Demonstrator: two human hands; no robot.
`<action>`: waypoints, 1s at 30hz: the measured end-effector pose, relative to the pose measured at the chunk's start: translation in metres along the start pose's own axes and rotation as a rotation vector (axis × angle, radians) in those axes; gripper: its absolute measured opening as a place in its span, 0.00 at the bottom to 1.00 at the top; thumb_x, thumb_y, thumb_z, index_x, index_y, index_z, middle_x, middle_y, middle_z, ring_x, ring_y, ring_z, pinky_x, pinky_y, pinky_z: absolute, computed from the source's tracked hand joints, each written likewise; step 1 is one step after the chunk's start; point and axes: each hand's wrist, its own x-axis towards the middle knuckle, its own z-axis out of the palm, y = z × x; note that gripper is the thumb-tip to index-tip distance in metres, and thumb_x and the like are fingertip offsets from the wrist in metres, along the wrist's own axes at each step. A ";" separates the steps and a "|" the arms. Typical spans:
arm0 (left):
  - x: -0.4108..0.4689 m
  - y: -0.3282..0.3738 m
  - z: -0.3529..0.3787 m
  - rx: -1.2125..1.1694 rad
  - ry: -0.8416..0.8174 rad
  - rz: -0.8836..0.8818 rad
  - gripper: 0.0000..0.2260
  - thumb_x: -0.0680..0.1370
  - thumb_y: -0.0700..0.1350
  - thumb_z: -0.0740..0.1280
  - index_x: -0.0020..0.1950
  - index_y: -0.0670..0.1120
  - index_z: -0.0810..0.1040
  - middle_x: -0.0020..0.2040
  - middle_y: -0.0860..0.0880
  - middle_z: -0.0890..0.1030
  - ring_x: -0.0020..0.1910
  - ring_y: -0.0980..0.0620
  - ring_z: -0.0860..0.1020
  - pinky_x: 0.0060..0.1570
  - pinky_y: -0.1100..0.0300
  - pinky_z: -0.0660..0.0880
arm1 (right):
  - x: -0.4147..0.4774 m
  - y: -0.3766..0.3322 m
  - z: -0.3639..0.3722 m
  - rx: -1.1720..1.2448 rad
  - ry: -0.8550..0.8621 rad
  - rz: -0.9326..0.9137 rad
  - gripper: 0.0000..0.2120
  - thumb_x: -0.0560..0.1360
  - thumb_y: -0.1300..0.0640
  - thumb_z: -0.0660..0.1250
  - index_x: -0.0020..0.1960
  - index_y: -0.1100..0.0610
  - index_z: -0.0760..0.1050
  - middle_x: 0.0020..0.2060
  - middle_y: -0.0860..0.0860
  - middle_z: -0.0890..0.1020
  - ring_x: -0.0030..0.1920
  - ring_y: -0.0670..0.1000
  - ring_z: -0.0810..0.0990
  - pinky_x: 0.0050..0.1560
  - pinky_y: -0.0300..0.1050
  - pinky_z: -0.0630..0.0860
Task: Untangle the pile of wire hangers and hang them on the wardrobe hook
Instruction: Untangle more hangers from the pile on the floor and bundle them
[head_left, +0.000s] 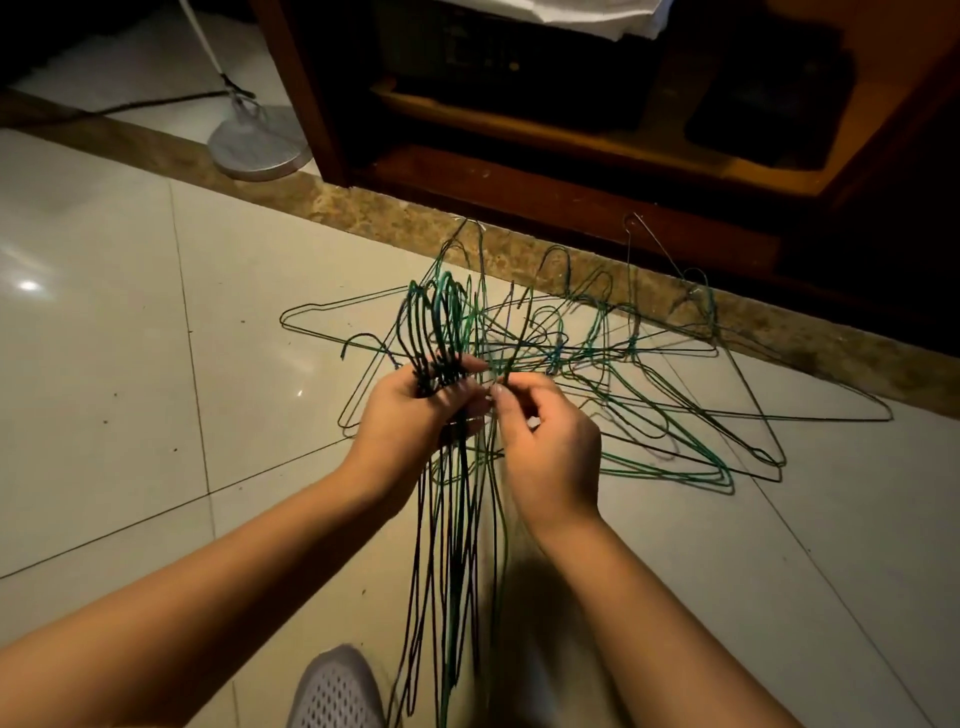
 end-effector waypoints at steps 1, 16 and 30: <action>0.000 -0.001 0.001 -0.004 -0.009 -0.012 0.09 0.78 0.34 0.62 0.46 0.46 0.79 0.40 0.47 0.83 0.42 0.52 0.82 0.45 0.57 0.79 | 0.001 0.002 -0.002 0.002 0.006 -0.005 0.09 0.75 0.56 0.66 0.51 0.59 0.80 0.42 0.52 0.83 0.41 0.51 0.81 0.41 0.43 0.78; -0.001 -0.006 0.016 -0.178 -0.218 -0.147 0.13 0.74 0.33 0.62 0.54 0.45 0.79 0.46 0.47 0.84 0.45 0.51 0.83 0.40 0.60 0.79 | -0.004 0.011 -0.009 0.149 0.051 -0.050 0.14 0.73 0.60 0.62 0.54 0.62 0.80 0.44 0.39 0.75 0.48 0.47 0.75 0.51 0.40 0.71; 0.004 0.009 -0.008 -0.125 -0.075 -0.102 0.14 0.75 0.29 0.60 0.50 0.46 0.77 0.41 0.47 0.76 0.36 0.55 0.79 0.36 0.62 0.79 | 0.019 0.145 -0.059 -0.188 -0.180 0.633 0.13 0.77 0.59 0.61 0.60 0.57 0.75 0.55 0.57 0.80 0.55 0.58 0.77 0.53 0.45 0.71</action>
